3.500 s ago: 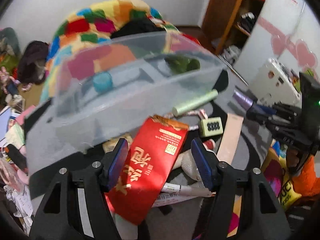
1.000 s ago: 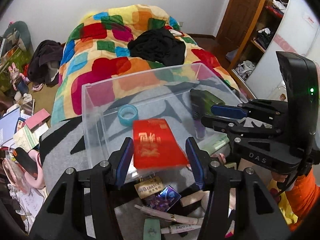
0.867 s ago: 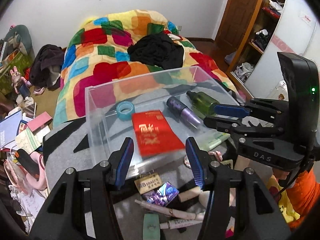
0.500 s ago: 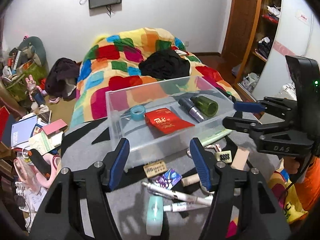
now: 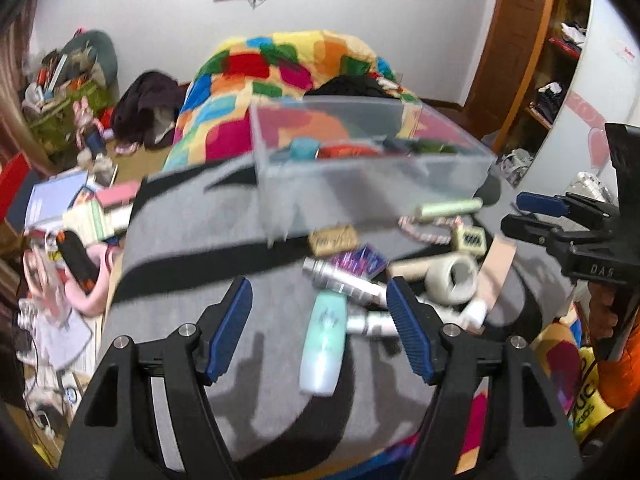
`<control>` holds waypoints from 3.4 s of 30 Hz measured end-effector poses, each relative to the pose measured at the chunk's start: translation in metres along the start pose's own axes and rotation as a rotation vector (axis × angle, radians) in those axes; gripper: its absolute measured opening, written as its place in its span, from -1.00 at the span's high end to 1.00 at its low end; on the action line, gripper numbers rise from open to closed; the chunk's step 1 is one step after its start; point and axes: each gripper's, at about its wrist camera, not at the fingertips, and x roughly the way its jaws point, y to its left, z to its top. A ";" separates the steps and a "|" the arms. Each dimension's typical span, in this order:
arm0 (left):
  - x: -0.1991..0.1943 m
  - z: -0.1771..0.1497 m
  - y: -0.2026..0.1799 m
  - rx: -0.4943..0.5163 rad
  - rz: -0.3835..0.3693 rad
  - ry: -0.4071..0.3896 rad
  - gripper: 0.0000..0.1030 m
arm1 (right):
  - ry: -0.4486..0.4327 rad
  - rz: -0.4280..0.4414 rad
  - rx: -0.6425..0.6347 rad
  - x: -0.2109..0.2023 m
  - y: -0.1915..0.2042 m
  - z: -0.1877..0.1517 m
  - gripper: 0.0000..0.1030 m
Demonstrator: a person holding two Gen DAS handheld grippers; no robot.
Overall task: Organize objects
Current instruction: 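Grasp the mint-green bottle with the left tool while the right tool grasps the small square case, then place the mint-green bottle in the clear box with the left tool while the right tool places the case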
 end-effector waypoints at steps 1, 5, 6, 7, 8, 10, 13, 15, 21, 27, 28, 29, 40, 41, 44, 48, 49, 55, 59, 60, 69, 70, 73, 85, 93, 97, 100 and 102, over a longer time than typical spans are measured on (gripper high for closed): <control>0.002 -0.006 0.002 -0.008 0.001 0.010 -0.34 | 0.016 -0.004 0.005 0.005 -0.001 -0.004 -0.21; 0.006 -0.025 0.004 -0.015 -0.001 0.033 -0.33 | 0.056 -0.006 0.013 0.020 -0.003 -0.013 -0.20; 0.006 -0.028 0.003 -0.012 0.001 0.035 -0.27 | 0.065 -0.003 0.009 0.024 -0.002 -0.014 -0.20; 0.007 -0.031 0.003 -0.010 0.000 0.037 -0.18 | 0.072 -0.001 0.001 0.027 -0.001 -0.015 -0.20; 0.008 -0.034 0.003 -0.007 -0.001 0.043 -0.14 | 0.072 -0.005 -0.010 0.028 0.002 -0.016 -0.19; 0.012 -0.038 0.001 0.002 -0.006 0.055 0.03 | 0.069 -0.017 -0.039 0.031 0.007 -0.016 -0.14; 0.017 -0.042 -0.005 0.034 0.032 0.046 0.13 | 0.065 -0.020 -0.066 0.035 0.012 -0.014 0.03; 0.019 -0.041 -0.005 0.038 0.036 0.040 0.18 | 0.060 -0.019 -0.076 0.035 0.014 -0.012 0.19; 0.025 -0.037 -0.004 0.027 0.059 0.018 0.38 | 0.058 -0.010 -0.085 0.037 0.014 -0.009 0.42; 0.025 -0.036 0.004 -0.015 0.077 0.000 0.52 | 0.072 -0.012 -0.061 0.037 0.007 -0.013 0.52; 0.025 -0.036 0.006 -0.023 0.083 -0.001 0.52 | 0.074 -0.010 -0.055 0.037 0.005 -0.015 0.53; 0.025 -0.036 0.007 -0.028 0.084 -0.002 0.53 | 0.071 -0.008 -0.047 0.036 0.002 -0.016 0.53; 0.004 -0.015 0.008 -0.048 0.072 -0.073 0.53 | -0.003 0.021 0.006 0.008 -0.004 -0.007 0.57; 0.001 -0.011 0.007 -0.046 0.070 -0.085 0.53 | -0.015 0.026 0.008 0.004 -0.003 -0.004 0.57; -0.006 -0.001 0.003 -0.039 0.060 -0.114 0.53 | -0.049 0.035 0.014 -0.006 -0.002 0.005 0.57; -0.012 0.017 -0.003 -0.027 0.054 -0.150 0.53 | -0.088 0.041 0.019 -0.015 0.000 0.017 0.57; -0.013 0.022 -0.004 -0.024 0.054 -0.157 0.53 | -0.095 0.045 0.021 -0.016 0.001 0.020 0.57; -0.004 0.044 -0.005 -0.029 0.030 -0.146 0.53 | -0.117 0.040 0.035 -0.012 -0.001 0.040 0.57; 0.010 0.058 0.000 -0.041 -0.008 -0.099 0.53 | -0.110 0.032 0.049 -0.001 -0.003 0.054 0.57; 0.013 0.061 0.002 -0.043 -0.015 -0.085 0.53 | -0.111 0.034 0.049 0.001 -0.003 0.057 0.57; 0.038 0.088 0.006 -0.038 -0.027 0.001 0.53 | -0.095 0.028 0.051 0.018 -0.001 0.083 0.57; 0.041 0.089 0.006 -0.038 -0.026 0.006 0.53 | -0.096 0.035 0.061 0.018 -0.002 0.084 0.57; 0.049 0.093 0.005 -0.041 -0.037 0.023 0.53 | -0.099 0.041 0.084 0.021 -0.005 0.089 0.57; 0.063 0.100 -0.003 -0.021 -0.043 0.058 0.53 | 0.023 -0.002 0.050 0.069 -0.001 0.088 0.57; 0.047 0.093 -0.005 -0.008 -0.044 0.026 0.52 | 0.037 0.015 0.042 0.065 0.000 0.085 0.56; 0.035 0.084 -0.011 0.013 -0.034 0.004 0.43 | 0.019 0.011 0.024 0.054 0.003 0.081 0.50; 0.027 0.074 -0.016 0.024 -0.043 -0.005 0.33 | -0.004 0.030 0.024 0.040 0.004 0.075 0.34; 0.022 0.067 -0.020 0.034 -0.033 -0.012 0.25 | -0.017 0.049 0.022 0.030 0.005 0.068 0.25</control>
